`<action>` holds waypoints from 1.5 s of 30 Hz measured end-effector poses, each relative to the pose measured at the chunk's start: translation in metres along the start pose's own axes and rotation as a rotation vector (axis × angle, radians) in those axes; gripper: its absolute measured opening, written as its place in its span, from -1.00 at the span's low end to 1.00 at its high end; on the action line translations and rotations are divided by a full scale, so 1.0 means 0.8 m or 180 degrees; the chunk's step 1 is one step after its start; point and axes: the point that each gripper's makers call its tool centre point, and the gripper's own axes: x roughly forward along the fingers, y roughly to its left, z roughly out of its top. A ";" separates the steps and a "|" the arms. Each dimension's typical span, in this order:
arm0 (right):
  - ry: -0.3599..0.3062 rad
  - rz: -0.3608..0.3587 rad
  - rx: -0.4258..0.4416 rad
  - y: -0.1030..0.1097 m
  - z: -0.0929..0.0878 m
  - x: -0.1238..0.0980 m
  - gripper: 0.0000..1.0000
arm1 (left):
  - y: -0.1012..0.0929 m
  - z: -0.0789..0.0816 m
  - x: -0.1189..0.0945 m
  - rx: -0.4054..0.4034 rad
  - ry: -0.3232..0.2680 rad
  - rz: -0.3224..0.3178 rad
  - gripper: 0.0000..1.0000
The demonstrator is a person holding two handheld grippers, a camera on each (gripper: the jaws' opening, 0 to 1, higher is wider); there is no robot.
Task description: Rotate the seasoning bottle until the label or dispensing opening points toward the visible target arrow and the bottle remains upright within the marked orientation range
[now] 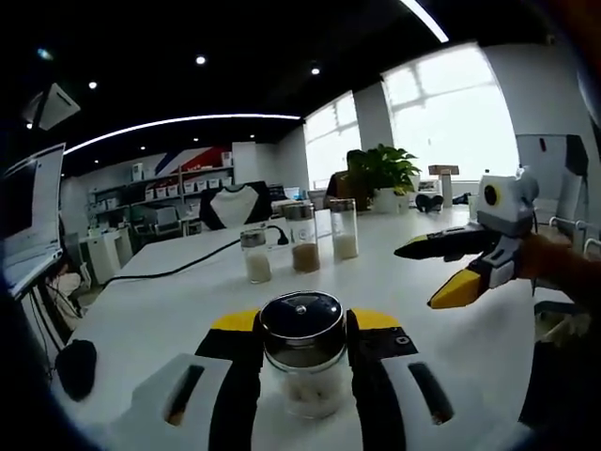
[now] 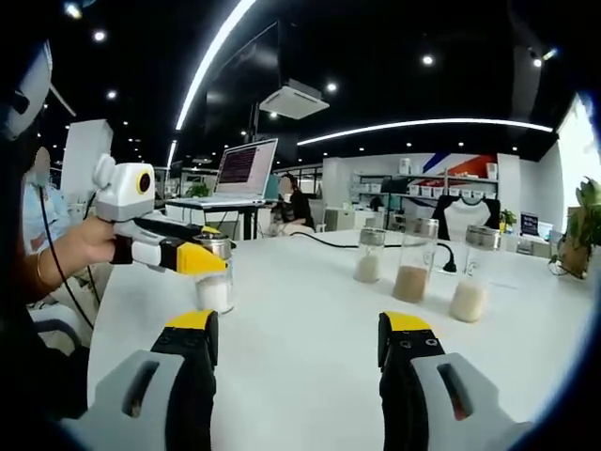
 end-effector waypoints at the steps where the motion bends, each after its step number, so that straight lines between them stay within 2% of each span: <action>1: -0.0001 0.0018 -0.0004 0.002 0.001 0.002 0.39 | 0.000 0.000 0.000 0.0002 0.0004 0.0000 -0.26; 8: 0.0011 0.0237 -0.0080 0.029 0.004 0.022 0.36 | 0.000 -0.009 0.002 0.0014 0.0064 0.0024 -0.25; 17: -0.0015 0.0401 -0.0076 0.050 0.005 0.042 0.33 | 0.000 -0.010 0.001 -0.0033 0.0056 0.0016 -0.26; 19: -0.0033 0.0477 -0.0032 0.057 0.006 0.047 0.33 | 0.001 -0.010 0.001 -0.0030 0.0066 0.0009 -0.26; 21: -0.0104 0.0600 0.0138 0.065 0.010 0.051 0.32 | 0.001 -0.010 0.001 -0.0029 0.0073 0.0008 -0.26; 23: -0.0127 0.0632 0.0156 0.066 0.012 0.055 0.31 | 0.001 -0.009 0.001 -0.0027 0.0076 0.0009 -0.26; 32: -0.0088 0.0761 0.0123 0.080 0.006 0.068 0.18 | -0.001 -0.008 0.000 0.0000 0.0080 -0.0056 -0.26; 45: 0.0058 0.0986 0.0067 0.102 -0.006 0.091 0.11 | 0.000 -0.007 -0.001 -0.0113 0.0039 -0.0196 -0.26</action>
